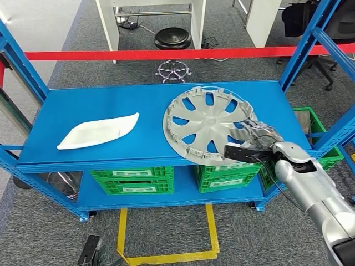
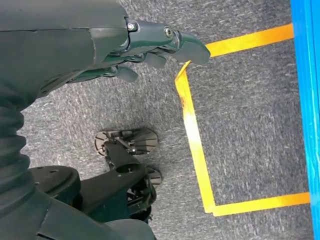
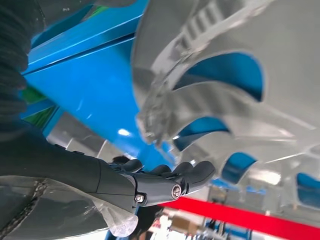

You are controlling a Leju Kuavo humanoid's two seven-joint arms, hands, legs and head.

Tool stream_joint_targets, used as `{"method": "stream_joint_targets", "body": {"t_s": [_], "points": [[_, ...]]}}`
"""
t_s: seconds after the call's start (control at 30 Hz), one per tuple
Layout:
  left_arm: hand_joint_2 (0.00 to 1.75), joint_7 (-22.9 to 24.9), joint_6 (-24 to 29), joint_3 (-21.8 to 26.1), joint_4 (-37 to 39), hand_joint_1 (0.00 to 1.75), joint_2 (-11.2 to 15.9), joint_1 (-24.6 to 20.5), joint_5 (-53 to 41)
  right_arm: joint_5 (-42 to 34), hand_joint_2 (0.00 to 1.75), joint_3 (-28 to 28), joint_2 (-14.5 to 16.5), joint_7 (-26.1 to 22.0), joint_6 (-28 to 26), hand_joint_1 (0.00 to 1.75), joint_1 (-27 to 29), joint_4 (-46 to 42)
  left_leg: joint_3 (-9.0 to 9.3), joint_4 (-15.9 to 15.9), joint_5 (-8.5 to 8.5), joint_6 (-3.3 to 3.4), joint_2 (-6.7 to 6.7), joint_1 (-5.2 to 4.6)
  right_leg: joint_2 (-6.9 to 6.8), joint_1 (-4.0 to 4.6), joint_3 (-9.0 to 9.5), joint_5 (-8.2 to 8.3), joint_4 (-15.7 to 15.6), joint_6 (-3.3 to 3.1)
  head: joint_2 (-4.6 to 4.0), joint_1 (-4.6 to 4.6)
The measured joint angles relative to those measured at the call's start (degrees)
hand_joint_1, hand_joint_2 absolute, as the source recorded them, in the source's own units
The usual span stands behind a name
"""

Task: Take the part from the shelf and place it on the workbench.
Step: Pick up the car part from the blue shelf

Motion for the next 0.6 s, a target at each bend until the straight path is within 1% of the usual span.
{"method": "stream_joint_targets", "body": {"t_s": [0.3, 0.6], "points": [[1.75, 0.1, -0.4, -0.3, 0.1, 0.0, 0.1, 0.1, 0.0, -9.5, 1.75, 2.7, 2.7, -3.7, 2.9, 0.0, -1.0, 2.2, -0.07, 0.0, 0.02, -0.01, -0.01, 0.0, -0.01, 0.0, -0.08, 0.0, 0.0, 0.0, 0.0, -0.01], [1.75, 0.2, -0.5, -1.0, 0.3, 0.0, 0.3, 0.0, -0.1, -11.9, 1.75, 7.0, 5.6, -4.4, 3.6, 0.0, -1.4, 3.1, -0.06, 0.0, 0.03, -0.02, 0.0, 0.0, 0.0, 0.0, -0.09, 0.0, 0.1, 0.0, 0.0, -0.01]]}}
